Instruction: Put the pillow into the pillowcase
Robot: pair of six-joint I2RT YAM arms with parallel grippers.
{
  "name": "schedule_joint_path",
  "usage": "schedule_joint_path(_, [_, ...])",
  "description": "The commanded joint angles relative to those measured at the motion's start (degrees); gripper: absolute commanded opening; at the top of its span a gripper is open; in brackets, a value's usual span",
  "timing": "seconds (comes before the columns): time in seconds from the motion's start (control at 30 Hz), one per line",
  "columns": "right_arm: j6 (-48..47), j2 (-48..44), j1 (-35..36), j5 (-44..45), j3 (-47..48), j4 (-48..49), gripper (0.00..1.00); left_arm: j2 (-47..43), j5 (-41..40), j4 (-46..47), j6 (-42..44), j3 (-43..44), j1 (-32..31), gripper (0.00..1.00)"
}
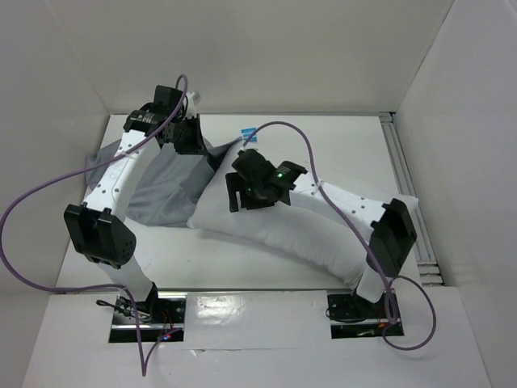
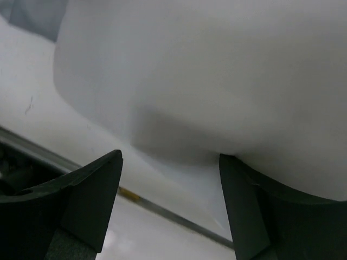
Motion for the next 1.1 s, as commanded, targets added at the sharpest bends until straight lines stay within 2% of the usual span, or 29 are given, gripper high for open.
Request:
schedule_joint_path(0.0, [7.72,2.74,-1.20,9.37,-0.40,9.81,0.77,-2.79,-1.84,-0.35,-1.00,-1.50,-0.30,0.00])
schedule_joint_path(0.03, [7.73,3.45,-1.73,9.40,-0.93,12.52,0.72,-2.79,-1.84,-0.35,-1.00,-2.29,-0.30,0.00])
schedule_joint_path(0.07, [7.73,4.24,-2.26,10.53,-0.94,12.55,0.60,-2.79,-2.45,-0.35,-1.00,-2.30,-0.30,0.00])
schedule_joint_path(0.1, [6.25,4.86,-2.78,11.32,-0.94,12.55,0.34,-2.79,-2.46,-0.35,-1.00,-2.91,-0.30,0.00])
schedule_joint_path(0.13, [6.23,5.39,-3.83,11.33,-0.94,12.55,0.00,-2.79,-3.07,-0.35,-1.00,-2.92,-0.30,0.00])
schedule_joint_path(0.23, [2.46,1.99,-4.55,12.30,-1.45,10.70,0.00,-2.79,-4.12,-0.35,-0.21,-2.92,-0.30,0.00])
schedule_joint_path(0.33, [-2.62,-3.55,-9.36,6.00,-6.90,14.20,0.00,0.27,-7.02,0.17,0.31,-2.92,-0.30,0.00])
schedule_joint_path(0.37, [-4.21,-6.35,-11.64,-3.95,-8.48,15.43,0.00,1.15,-7.55,0.88,0.31,-2.92,-0.30,0.00])
schedule_joint_path(0.4, [-6.92,-7.51,-16.19,-9.71,-11.98,19.88,0.00,3.51,-8.42,2.80,-0.21,-2.40,-0.30,0.00])
schedule_joint_path(0.43, [-7.82,-7.52,-18.67,-21.34,-12.80,21.32,0.00,5.10,-8.95,3.43,-0.21,-1.87,-0.30,0.00])
schedule_joint_path(0.53, [-11.68,-1.93,-25.01,-35.04,-11.67,20.90,0.00,12.64,-9.84,3.43,-1.61,3.57,0.31,0.00])
schedule_joint_path(0.57, [-12.30,-0.94,-25.03,-36.03,-11.14,20.29,0.00,14.68,-9.84,3.43,-2.40,6.98,0.32,0.07])
schedule_joint_path(0.6, [-12.92,-0.24,-25.55,-36.04,-10.09,19.67,0.00,16.70,-8.88,2.47,-2.41,8.93,0.92,0.22])
schedule_joint_path(0.63, [-12.93,0.29,-25.55,-36.04,-9.38,19.06,0.00,19.85,-7.65,-0.32,-2.41,10.60,1.63,0.61])
schedule_joint_path(0.67, [-12.93,0.30,-25.55,-36.04,-8.68,18.44,0.00,20.58,-6.51,-1.57,-2.41,12.18,1.63,0.72])
schedule_joint_path(0.7, [-13.45,0.30,-23.73,-34.65,-6.85,16.43,0.00,20.59,-5.89,-1.58,-2.93,12.20,1.63,0.76])
schedule_joint_path(0.73, [-12.93,-0.31,-22.93,-29.94,-6.22,15.54,0.00,18.50,-5.88,-1.58,-3.72,10.46,1.63,0.84])
schedule_joint_path(0.77, [-12.93,-0.32,-22.22,-27.19,-5.69,13.62,0.00,17.17,-5.88,-0.71,-3.73,6.87,1.63,0.87])
schedule_joint_path(0.8, [-12.93,-1.01,-21.26,-24.12,-3.86,12.21,0.05,15.77,-5.88,0.08,-4.42,4.66,2.24,0.89])
schedule_joint_path(0.83, [-11.62,-1.02,-19.42,-20.78,-2.97,10.98,0.33,14.53,-5.36,0.87,-5.13,2.64,2.77,0.90])
schedule_joint_path(0.87, [-11.61,-1.63,-18.27,-14.49,-2.09,9.83,0.50,13.48,-4.75,1.40,-5.13,0.88,2.78,0.90])
schedule_joint_path(0.9, [-10.65,-2.16,-17.04,-11.03,-0.34,7.73,0.66,11.90,-3.09,2.72,-5.14,-2.53,2.78,0.90])
schedule_joint_path(0.97, [-8.63,-2.16,-13.17,-0.84,1.86,3.87,0.89,11.36,-3.07,3.87,-6.18,-6.41,2.78,0.90])
schedule_joint_path(1.07, [-4.15,1.94,-8.69,11.19,8.27,-0.88,0.95,11.36,0.35,5.54,-6.71,-8.80,2.78,0.89])
